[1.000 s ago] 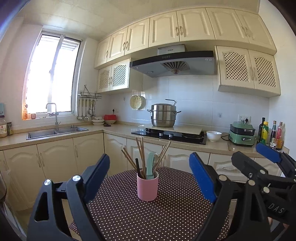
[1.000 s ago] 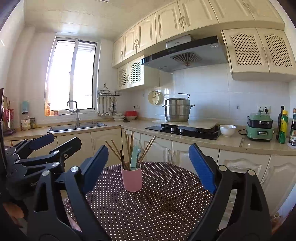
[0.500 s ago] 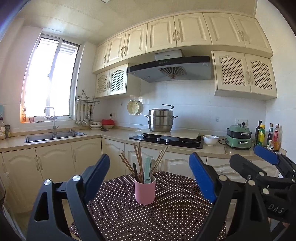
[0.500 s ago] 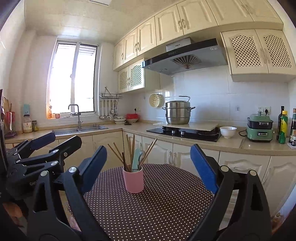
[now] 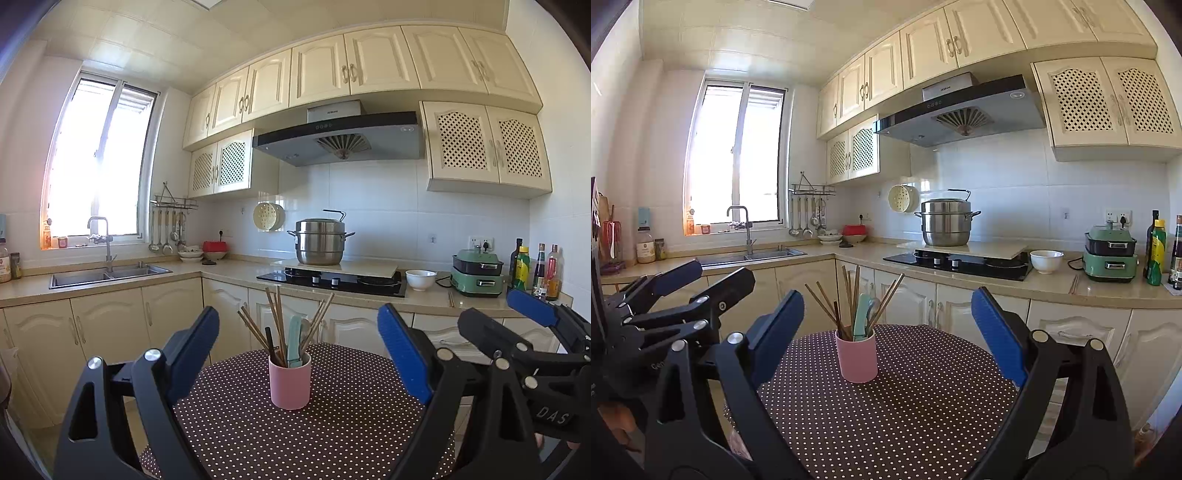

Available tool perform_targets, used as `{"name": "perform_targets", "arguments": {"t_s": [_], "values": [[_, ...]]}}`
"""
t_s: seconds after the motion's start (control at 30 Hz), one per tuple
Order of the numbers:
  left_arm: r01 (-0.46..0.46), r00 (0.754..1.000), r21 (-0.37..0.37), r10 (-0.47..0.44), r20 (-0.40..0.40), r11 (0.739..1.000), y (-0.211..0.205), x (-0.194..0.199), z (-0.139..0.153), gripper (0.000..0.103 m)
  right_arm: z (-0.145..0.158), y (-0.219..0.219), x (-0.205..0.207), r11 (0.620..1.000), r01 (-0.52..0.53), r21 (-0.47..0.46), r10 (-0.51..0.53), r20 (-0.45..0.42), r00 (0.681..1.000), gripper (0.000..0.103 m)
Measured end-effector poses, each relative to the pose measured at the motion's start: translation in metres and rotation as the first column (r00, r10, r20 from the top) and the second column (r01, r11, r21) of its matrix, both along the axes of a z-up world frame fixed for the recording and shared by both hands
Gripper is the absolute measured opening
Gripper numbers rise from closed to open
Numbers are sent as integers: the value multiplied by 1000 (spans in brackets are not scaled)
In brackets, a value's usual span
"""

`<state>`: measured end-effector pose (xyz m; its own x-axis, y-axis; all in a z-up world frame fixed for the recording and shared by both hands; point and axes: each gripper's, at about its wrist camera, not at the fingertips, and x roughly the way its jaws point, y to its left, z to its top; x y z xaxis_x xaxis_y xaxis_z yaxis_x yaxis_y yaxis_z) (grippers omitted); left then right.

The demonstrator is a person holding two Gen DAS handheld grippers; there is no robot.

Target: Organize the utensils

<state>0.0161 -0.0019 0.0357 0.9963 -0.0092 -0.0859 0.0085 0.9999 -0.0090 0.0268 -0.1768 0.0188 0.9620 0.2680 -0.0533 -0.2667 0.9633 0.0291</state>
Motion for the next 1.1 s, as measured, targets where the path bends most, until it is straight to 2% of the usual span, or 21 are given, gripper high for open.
{"name": "perform_targets", "arguments": {"t_s": [1.1], "values": [[-2, 1000, 8, 2, -6, 1000, -2, 4, -3, 86, -3, -1, 2, 1000, -3, -2, 3, -12, 1000, 91]]}}
